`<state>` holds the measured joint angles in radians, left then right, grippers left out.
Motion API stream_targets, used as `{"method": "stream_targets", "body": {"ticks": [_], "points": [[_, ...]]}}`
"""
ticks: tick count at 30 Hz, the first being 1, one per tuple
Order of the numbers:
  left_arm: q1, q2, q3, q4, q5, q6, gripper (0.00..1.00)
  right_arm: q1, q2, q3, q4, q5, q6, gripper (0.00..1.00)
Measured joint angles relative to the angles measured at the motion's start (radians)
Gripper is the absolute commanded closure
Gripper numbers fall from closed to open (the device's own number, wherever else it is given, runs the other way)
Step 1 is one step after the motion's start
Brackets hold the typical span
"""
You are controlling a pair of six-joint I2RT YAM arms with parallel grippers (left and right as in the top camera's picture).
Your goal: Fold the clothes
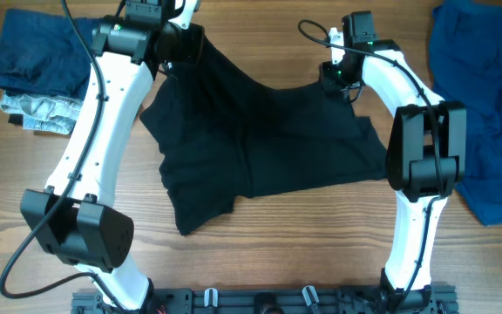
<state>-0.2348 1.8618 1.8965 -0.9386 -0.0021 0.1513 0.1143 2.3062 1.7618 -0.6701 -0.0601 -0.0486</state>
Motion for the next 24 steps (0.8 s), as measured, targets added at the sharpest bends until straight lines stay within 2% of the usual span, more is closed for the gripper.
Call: {"method": "stream_targets", "body": {"ticks": [2, 6, 9, 14, 20, 24], "points": [[0.0, 0.0, 0.0, 0.0, 0.0, 0.0, 0.96, 0.0, 0.0, 0.0, -0.013, 0.045, 0.007, 0.53], [0.0, 0.0, 0.0, 0.0, 0.0, 0.0, 0.96, 0.002, 0.0, 0.0, -0.018, 0.059, 0.017, 0.84], [0.0, 0.0, 0.0, 0.0, 0.0, 0.0, 0.96, 0.002, 0.0, 0.0, -0.017, 0.043, 0.023, 0.96], [0.0, 0.0, 0.0, 0.0, 0.0, 0.0, 0.96, 0.001, 0.0, 0.002, -0.025, 0.035, 0.03, 0.96], [0.0, 0.0, 0.0, 0.029, 0.0, 0.0, 0.96, -0.046, -0.01, 0.075, -0.113, 0.035, 0.04, 0.96], [0.0, 0.0, 0.0, 0.047, 0.0, 0.0, 0.96, -0.106, -0.103, 0.175, -0.164, 0.013, 0.032, 0.96]]}}
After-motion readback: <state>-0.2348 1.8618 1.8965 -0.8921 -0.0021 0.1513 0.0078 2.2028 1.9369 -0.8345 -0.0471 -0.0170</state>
